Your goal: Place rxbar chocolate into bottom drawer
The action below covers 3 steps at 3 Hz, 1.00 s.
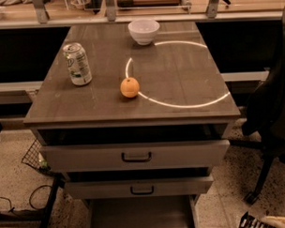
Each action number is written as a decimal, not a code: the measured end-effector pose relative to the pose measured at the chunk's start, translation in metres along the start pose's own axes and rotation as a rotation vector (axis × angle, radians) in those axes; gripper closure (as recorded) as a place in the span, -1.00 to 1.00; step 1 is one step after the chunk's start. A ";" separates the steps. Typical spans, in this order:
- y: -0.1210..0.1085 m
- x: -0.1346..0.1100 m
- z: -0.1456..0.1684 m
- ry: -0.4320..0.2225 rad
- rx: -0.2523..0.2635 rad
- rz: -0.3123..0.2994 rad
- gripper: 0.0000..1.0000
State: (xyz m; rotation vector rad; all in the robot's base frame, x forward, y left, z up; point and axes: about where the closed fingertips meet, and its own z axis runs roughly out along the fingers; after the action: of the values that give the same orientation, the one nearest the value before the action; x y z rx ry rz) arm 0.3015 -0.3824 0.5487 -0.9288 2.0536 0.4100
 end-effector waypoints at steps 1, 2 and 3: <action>0.014 0.033 0.042 0.004 -0.070 0.029 1.00; 0.014 0.033 0.042 0.004 -0.070 0.029 1.00; 0.016 0.028 0.060 0.005 -0.054 0.002 1.00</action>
Offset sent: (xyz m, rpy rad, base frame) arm -0.0001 0.0144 -0.0449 0.0301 0.0447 0.0320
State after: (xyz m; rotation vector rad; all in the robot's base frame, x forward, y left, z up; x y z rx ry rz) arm 0.3120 -0.3499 0.4896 -0.9606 2.0570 0.4663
